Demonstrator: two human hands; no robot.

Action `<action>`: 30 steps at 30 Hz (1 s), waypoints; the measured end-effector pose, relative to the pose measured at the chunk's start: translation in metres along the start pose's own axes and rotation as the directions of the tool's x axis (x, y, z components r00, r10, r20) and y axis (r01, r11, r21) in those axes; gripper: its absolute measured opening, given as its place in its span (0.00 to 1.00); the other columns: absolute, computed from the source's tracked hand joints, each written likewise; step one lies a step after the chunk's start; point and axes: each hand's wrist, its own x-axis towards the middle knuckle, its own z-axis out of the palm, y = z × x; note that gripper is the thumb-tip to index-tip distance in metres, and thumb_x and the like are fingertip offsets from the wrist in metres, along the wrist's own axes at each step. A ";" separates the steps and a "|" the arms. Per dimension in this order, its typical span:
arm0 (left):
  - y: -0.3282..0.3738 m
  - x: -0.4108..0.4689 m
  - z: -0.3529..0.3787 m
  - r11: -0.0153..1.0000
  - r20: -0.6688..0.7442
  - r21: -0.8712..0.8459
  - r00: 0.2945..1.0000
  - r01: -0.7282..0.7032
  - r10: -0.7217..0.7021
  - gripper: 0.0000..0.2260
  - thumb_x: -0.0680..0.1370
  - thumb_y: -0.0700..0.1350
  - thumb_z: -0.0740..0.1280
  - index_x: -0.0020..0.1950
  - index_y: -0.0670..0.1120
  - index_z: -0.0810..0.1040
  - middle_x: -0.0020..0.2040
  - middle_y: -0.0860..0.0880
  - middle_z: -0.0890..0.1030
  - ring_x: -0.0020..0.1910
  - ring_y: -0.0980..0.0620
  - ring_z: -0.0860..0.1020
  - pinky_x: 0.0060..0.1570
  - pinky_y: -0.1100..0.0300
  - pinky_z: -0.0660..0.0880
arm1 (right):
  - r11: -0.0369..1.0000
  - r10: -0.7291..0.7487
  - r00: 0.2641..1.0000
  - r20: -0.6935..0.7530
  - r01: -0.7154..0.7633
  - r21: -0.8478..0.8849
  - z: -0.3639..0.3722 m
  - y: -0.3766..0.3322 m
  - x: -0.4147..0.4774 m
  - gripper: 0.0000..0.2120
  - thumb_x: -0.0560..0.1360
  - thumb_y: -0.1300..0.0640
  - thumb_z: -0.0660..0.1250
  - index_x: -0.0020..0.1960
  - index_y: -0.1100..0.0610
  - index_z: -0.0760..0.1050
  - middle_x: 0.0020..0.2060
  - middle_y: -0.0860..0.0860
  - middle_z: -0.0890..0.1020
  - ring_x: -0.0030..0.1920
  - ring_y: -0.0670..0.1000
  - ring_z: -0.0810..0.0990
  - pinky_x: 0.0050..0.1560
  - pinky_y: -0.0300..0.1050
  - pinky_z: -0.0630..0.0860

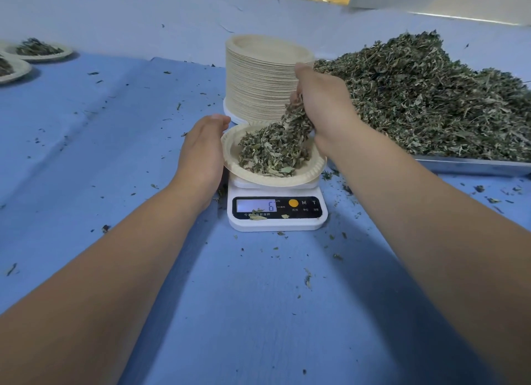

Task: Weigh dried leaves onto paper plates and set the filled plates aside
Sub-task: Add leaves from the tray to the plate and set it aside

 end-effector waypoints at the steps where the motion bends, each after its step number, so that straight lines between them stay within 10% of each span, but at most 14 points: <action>1: 0.001 -0.001 0.000 1.000 -0.002 0.001 1.000 0.000 0.000 0.16 0.79 0.54 0.61 0.57 0.46 0.81 0.66 0.42 0.80 0.68 0.40 0.76 0.72 0.36 0.68 | 0.996 -0.057 0.998 -0.002 0.057 -0.071 -0.003 0.002 0.001 0.19 0.81 0.45 0.61 0.37 0.56 0.74 0.35 0.52 0.78 0.36 0.47 0.75 0.45 0.42 0.71; 6: 0.004 -0.006 0.002 0.999 0.003 -0.045 1.000 0.029 -0.029 0.14 0.78 0.54 0.61 0.52 0.44 0.76 0.68 0.37 0.75 0.69 0.33 0.72 0.70 0.30 0.65 | 0.963 -0.178 0.982 0.054 0.185 -0.195 -0.010 0.007 -0.002 0.19 0.83 0.46 0.59 0.40 0.58 0.74 0.21 0.45 0.66 0.22 0.45 0.64 0.37 0.43 0.62; 17: 0.006 -0.007 0.002 1.000 -0.015 0.005 1.000 0.016 -0.016 0.12 0.77 0.55 0.60 0.47 0.48 0.77 0.64 0.37 0.78 0.65 0.31 0.75 0.67 0.28 0.67 | 0.854 -0.390 0.908 0.153 0.419 -0.309 0.019 -0.017 -0.005 0.27 0.84 0.47 0.59 0.28 0.52 0.58 0.23 0.48 0.62 0.26 0.50 0.64 0.35 0.45 0.61; 21: 0.008 -0.011 0.001 1.000 -0.008 0.022 1.000 -0.014 0.014 0.18 0.73 0.61 0.56 0.51 0.58 0.81 0.62 0.54 0.82 0.63 0.49 0.79 0.69 0.39 0.71 | 0.807 -0.423 0.878 0.225 0.478 -0.348 0.032 -0.025 -0.004 0.25 0.84 0.47 0.61 0.32 0.61 0.69 0.28 0.56 0.69 0.28 0.49 0.67 0.34 0.43 0.63; 25: 0.009 -0.011 0.001 1.000 -0.008 0.025 1.000 -0.018 0.018 0.19 0.73 0.61 0.56 0.53 0.57 0.82 0.61 0.54 0.82 0.63 0.48 0.79 0.68 0.39 0.72 | 0.676 -0.474 0.812 0.340 0.583 -0.451 0.043 -0.020 -0.005 0.26 0.83 0.46 0.62 0.40 0.69 0.76 0.37 0.63 0.81 0.32 0.54 0.74 0.38 0.48 0.71; 30: 0.008 -0.009 0.002 0.999 -0.008 0.048 1.000 -0.004 0.004 0.22 0.76 0.61 0.55 0.58 0.55 0.83 0.60 0.53 0.83 0.61 0.49 0.80 0.64 0.42 0.74 | 0.456 -0.442 0.728 0.524 0.686 -0.567 0.046 -0.012 -0.003 0.19 0.81 0.45 0.64 0.37 0.55 0.75 0.28 0.47 0.74 0.30 0.45 0.70 0.33 0.40 0.64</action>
